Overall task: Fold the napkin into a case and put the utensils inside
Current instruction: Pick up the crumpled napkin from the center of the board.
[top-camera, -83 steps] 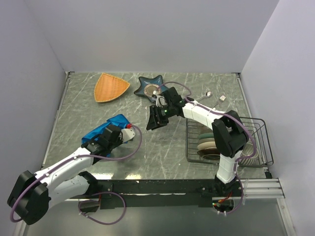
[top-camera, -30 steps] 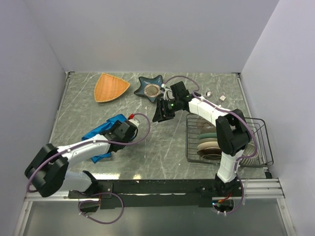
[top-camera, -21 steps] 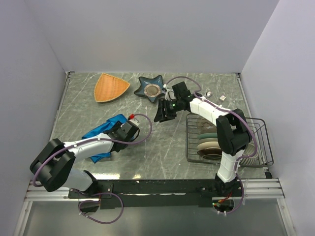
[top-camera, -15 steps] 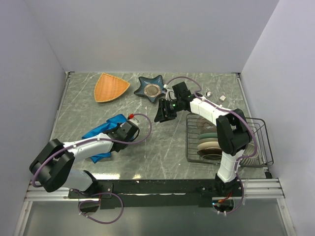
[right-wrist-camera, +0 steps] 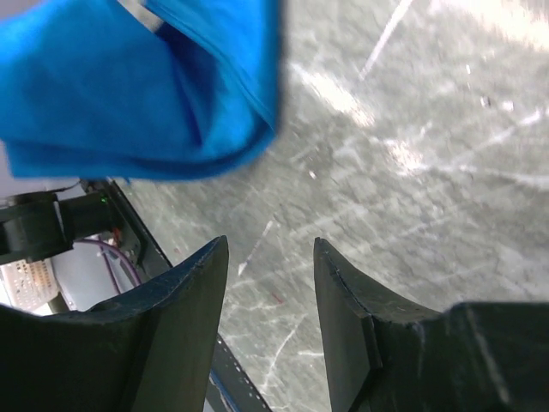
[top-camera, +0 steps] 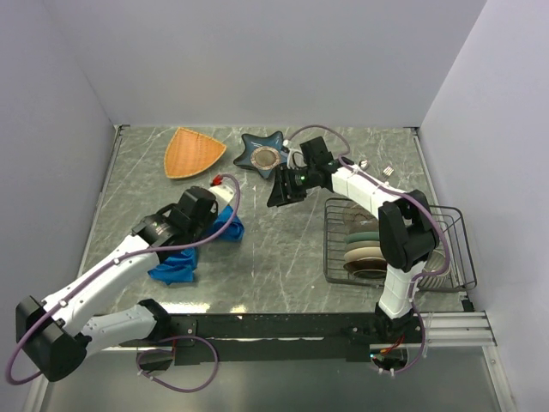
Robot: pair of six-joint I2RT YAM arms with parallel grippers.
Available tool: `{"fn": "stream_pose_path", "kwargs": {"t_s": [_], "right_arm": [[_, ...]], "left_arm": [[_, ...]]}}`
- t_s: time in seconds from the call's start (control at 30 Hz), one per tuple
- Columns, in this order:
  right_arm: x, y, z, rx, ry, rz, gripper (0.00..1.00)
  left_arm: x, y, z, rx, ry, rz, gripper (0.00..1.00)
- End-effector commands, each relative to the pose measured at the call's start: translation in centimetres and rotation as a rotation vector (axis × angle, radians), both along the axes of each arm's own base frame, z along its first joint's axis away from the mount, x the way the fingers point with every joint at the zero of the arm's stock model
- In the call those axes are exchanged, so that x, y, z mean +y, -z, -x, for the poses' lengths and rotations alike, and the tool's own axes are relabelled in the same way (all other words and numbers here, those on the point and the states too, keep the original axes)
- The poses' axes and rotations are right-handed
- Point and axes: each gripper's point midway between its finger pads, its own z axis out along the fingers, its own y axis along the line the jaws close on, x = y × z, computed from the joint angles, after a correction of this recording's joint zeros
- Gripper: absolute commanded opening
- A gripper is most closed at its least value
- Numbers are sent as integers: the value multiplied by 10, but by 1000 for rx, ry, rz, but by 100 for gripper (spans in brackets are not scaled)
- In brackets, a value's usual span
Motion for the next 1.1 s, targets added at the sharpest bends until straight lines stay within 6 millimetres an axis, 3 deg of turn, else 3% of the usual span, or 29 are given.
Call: {"fn": "stream_pose_path", "kwargs": {"t_s": [0.0,0.07,0.23,0.37,0.53,0.63,0.9,1.0,1.03,1.07], "right_arm": [[9,-21,-11,-42,-29,-59,52],[14,-31,-4,-27,-31,-103,52],[34,-65,38,8,-101,-265,54],[53,-79,58,-36,-155,-300,72],[76,-84,68,-19,-157,-325,73],[79,-86,72,20,-149,-356,70],[100,-92,61,103,-85,-398,75],[111,-89,55,120,-90,-395,71],[114,-89,56,119,-101,-402,65],[115,-89,57,118,-108,-400,48]], "left_arm": [[-26,-1,28,168,220,75,1],[-42,-13,32,192,255,157,1],[-75,-34,31,280,266,327,1],[-90,-41,28,384,293,463,1],[-78,-44,7,472,209,567,1],[-71,-50,-7,471,159,620,1],[-77,-57,-8,468,168,704,1],[-75,-57,-8,461,156,705,1],[-74,-56,-8,463,149,703,1],[-70,-56,-11,453,134,704,1]]}}
